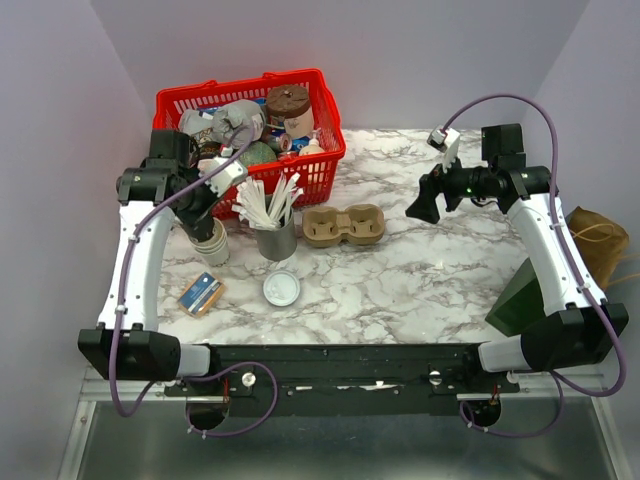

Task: Pack the takeout coffee

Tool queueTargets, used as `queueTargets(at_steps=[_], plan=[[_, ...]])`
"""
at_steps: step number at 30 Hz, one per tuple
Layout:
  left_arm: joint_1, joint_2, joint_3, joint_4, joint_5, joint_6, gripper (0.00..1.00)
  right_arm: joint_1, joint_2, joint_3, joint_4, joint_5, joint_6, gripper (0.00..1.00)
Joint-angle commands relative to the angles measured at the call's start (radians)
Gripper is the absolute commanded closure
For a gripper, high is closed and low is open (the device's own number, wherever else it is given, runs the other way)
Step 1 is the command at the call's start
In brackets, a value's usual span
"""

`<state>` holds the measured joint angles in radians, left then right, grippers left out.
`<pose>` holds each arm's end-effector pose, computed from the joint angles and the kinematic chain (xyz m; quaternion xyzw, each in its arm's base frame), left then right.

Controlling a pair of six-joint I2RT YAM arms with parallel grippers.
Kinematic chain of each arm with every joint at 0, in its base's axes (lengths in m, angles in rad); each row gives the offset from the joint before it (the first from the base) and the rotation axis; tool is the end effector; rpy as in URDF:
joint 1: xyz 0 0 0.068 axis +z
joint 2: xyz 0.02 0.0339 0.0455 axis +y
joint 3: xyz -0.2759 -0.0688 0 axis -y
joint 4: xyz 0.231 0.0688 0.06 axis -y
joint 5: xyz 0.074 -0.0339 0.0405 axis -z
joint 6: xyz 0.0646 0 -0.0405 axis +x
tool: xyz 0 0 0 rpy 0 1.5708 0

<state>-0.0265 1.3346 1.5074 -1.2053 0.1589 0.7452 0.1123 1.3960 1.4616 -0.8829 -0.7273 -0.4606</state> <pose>0.2430 -0.0167 0.3623 0.3812 0.8824 0.0216 0.2750 0.2756 0.0743 0.3710 -0.3711 0.7967 0.2662 0.3959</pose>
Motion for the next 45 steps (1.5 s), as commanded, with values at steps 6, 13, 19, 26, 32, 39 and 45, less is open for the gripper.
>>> queueTargets(at_steps=[6,13,19,26,32,39,45], plan=[[-0.019,0.055,0.417,-0.290,-0.050,-0.052,1.00,0.006,0.014,0.029,0.013,-0.026,0.011,0.00],[-0.188,0.075,0.661,-0.303,-0.052,-0.116,1.00,0.006,-0.014,0.042,0.070,0.024,0.056,0.00],[-0.518,0.195,0.912,-0.304,0.013,-0.121,1.00,0.000,-0.034,0.054,0.156,0.277,0.200,0.00],[-0.802,0.225,0.630,-0.225,0.043,-0.024,1.00,-0.052,-0.017,0.198,0.137,0.595,0.300,0.00],[-0.901,0.271,0.484,-0.086,0.108,0.038,1.00,-0.097,0.020,0.281,0.133,0.723,0.315,0.00],[-0.994,0.256,0.187,0.200,0.119,0.060,1.00,-0.143,0.044,0.293,0.150,0.655,0.290,0.00],[-1.044,0.270,0.022,0.404,0.077,0.014,1.00,-0.143,0.018,0.279,0.191,0.556,0.287,0.00]])
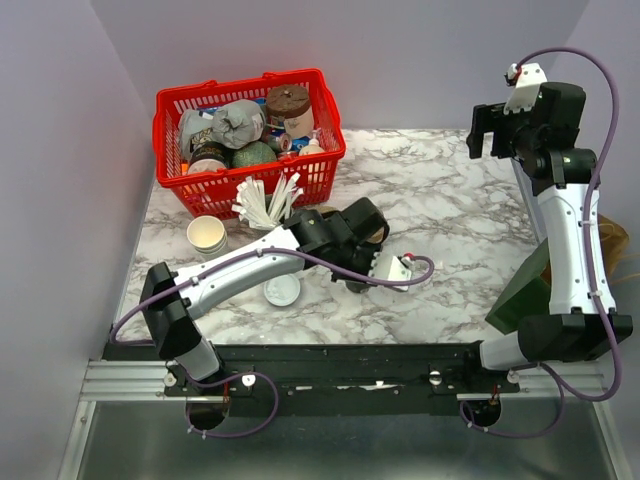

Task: Pack the takeout coffee

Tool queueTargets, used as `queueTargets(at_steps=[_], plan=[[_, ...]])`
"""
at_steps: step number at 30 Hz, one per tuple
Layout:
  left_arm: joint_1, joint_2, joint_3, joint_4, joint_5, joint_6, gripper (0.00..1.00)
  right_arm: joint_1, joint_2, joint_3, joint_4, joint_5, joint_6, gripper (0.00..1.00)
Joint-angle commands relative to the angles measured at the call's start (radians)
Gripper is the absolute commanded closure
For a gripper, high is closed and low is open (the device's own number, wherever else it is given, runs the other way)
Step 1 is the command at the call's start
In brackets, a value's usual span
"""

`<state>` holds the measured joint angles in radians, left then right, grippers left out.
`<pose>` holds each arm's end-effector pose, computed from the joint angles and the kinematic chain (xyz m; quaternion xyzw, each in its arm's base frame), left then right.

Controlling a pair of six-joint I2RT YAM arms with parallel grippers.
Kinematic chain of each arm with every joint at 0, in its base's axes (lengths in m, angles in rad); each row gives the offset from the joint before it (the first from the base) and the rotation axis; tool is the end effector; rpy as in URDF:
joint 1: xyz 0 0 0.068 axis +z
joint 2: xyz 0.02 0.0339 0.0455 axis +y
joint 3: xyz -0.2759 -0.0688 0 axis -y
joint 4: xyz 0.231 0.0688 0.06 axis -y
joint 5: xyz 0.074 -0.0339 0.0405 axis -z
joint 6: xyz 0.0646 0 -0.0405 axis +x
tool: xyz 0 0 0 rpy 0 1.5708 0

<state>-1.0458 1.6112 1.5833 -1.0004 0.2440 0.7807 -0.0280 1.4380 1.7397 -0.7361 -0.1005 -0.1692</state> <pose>0.1540 -0.2971 0.3256 0.7768 0.5586 -0.1514 0.2481 0.3117 -0.0022 0.4547 -0.0863 0.8378 -0.0108 0.5390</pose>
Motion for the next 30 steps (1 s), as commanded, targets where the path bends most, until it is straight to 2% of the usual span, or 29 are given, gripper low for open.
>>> queueTargets(at_steps=[1,15,24,30], plan=[[-0.032,0.007,-0.052,0.206,-0.017,-0.035,1.00,-0.003,-0.034,0.001,0.040,-0.082,-0.004,0.00],[-0.060,0.096,-0.138,0.322,-0.092,-0.084,1.00,-0.003,-0.100,-0.095,0.040,-0.131,-0.016,0.00],[-0.063,0.105,-0.148,0.309,-0.097,-0.100,1.00,-0.003,-0.120,-0.126,0.040,-0.165,-0.012,0.00],[-0.062,0.125,-0.126,0.275,-0.091,-0.084,0.87,-0.003,-0.123,-0.135,0.038,-0.186,-0.006,0.00]])
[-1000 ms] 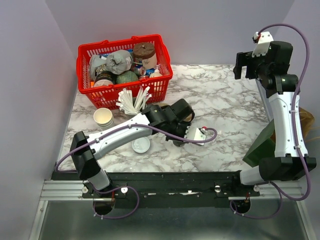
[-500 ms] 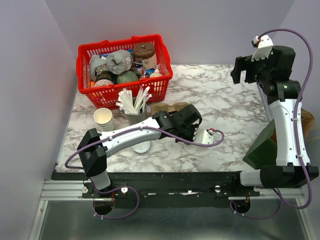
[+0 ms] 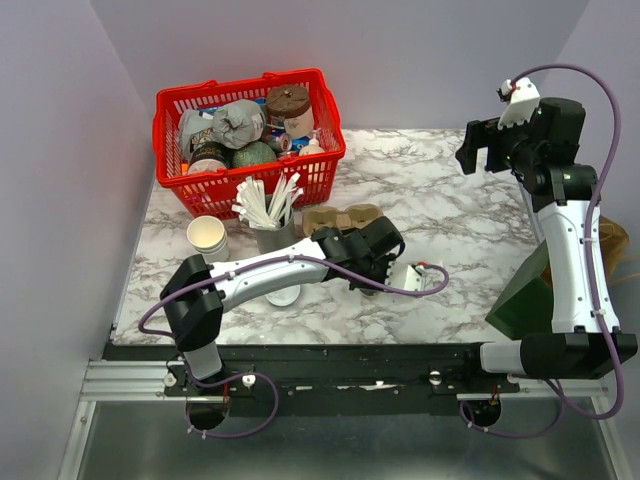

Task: Pack the takeout coffee

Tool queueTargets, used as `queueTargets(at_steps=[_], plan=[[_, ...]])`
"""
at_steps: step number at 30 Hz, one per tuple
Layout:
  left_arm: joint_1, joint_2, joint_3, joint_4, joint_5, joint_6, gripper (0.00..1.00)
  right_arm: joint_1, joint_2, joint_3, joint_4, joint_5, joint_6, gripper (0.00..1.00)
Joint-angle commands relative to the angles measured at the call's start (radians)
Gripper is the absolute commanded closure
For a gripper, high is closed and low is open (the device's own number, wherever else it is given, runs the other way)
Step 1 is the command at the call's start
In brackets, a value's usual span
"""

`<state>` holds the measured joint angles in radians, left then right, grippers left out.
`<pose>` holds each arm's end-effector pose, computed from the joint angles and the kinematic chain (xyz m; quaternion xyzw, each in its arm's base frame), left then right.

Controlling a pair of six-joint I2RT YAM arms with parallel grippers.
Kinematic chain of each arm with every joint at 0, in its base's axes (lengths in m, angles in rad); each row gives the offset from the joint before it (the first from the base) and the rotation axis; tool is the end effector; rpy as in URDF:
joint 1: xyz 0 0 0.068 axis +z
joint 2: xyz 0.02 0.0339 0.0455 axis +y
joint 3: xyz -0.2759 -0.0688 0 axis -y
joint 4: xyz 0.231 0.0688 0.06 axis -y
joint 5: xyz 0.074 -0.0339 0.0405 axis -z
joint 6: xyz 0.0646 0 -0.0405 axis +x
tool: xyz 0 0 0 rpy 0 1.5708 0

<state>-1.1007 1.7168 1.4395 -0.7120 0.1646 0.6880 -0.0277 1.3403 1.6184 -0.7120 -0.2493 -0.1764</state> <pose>0.1602 -0.3386 0.2658 0.7593 0.5793 -0.1356 0.2635 0.2869 0.0080 0.4458 -0.1289 0.8289 0.0498 0.5420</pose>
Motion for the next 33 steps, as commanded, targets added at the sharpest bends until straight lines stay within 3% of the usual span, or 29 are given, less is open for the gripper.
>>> queueTargets(at_steps=[1,10,17,26,33], plan=[[-0.008,0.021,0.018,-0.015,-0.011,0.013,0.84,-0.003,-0.026,-0.014,0.013,-0.038,0.000,0.00],[-0.008,0.004,0.030,-0.041,0.010,0.034,0.73,-0.003,-0.020,-0.008,0.011,-0.048,0.002,0.00],[0.001,-0.155,0.061,-0.075,0.087,0.094,0.61,-0.003,0.011,0.050,-0.050,-0.103,-0.026,0.00],[0.197,-0.370,-0.080,-0.213,0.062,0.073,0.54,0.009,-0.007,0.031,-0.202,-0.425,-0.268,0.00],[0.358,-0.473,-0.287,-0.216,0.105,0.080,0.53,0.101,-0.030,-0.078,-0.175,-0.406,-0.325,0.00]])
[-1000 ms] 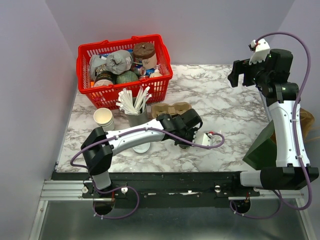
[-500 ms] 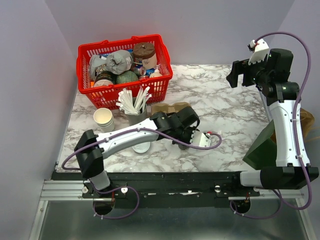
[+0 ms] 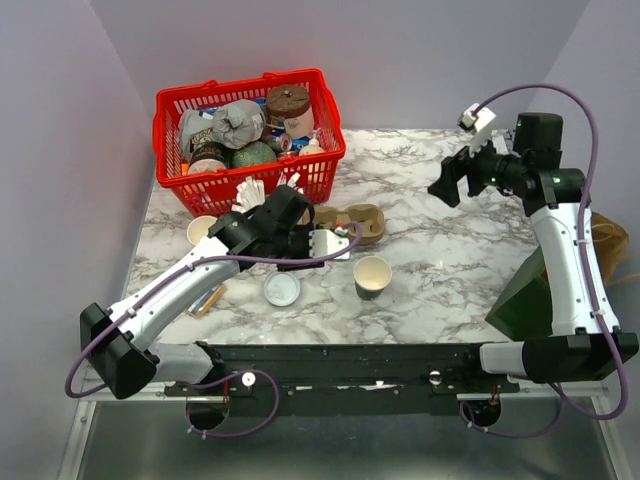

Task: Pack the takeout coffee

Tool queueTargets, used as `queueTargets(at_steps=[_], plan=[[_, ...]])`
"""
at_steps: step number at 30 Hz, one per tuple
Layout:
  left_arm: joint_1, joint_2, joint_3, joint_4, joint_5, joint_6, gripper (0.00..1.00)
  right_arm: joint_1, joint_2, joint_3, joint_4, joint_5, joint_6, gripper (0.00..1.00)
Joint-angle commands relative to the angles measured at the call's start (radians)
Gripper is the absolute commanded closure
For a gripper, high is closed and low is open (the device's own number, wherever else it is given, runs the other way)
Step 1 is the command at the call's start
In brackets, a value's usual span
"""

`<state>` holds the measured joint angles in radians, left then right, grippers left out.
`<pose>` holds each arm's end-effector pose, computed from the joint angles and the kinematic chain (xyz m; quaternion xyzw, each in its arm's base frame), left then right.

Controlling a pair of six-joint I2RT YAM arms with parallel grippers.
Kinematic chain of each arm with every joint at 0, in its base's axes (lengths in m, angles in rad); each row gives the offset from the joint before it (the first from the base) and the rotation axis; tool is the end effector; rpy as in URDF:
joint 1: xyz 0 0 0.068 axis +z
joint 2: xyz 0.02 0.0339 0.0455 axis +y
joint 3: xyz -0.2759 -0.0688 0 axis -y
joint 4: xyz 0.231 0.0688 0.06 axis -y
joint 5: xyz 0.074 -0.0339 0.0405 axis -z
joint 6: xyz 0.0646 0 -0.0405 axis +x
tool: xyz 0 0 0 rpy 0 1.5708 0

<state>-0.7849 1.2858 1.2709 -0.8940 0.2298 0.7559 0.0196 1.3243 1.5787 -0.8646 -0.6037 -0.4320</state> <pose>0.1724 -0.1931 0.3268 0.6810 0.6483 -0.1131 0.3212 0.2646 0.0419 0.4244 -0.3235 0.7945 0.1677 0.4858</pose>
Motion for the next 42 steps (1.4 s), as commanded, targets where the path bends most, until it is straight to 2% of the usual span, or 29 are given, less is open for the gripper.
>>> queueTargets(at_steps=[1,3,7,12,19,42], plan=[[0.045,-0.051,-0.146,-0.016,0.034,0.016,0.53,0.060,-0.010,-0.040,-0.010,-0.050,-0.068,0.00],[0.046,-0.071,-0.229,0.048,0.013,0.023,0.53,0.074,0.007,-0.033,0.001,-0.042,-0.059,0.00],[0.045,-0.098,-0.341,0.161,-0.010,-0.090,0.55,0.082,0.038,-0.022,0.010,-0.033,-0.034,0.00],[0.046,-0.103,-0.410,0.159,-0.020,-0.153,0.58,0.082,0.035,-0.049,0.027,-0.028,-0.028,0.00],[0.046,-0.109,-0.493,0.194,0.052,-0.170,0.61,0.082,0.024,-0.089,0.033,-0.024,-0.024,0.00],[0.046,0.009,-0.502,0.250,0.072,-0.096,0.66,0.082,0.007,-0.128,0.052,-0.011,-0.021,0.00]])
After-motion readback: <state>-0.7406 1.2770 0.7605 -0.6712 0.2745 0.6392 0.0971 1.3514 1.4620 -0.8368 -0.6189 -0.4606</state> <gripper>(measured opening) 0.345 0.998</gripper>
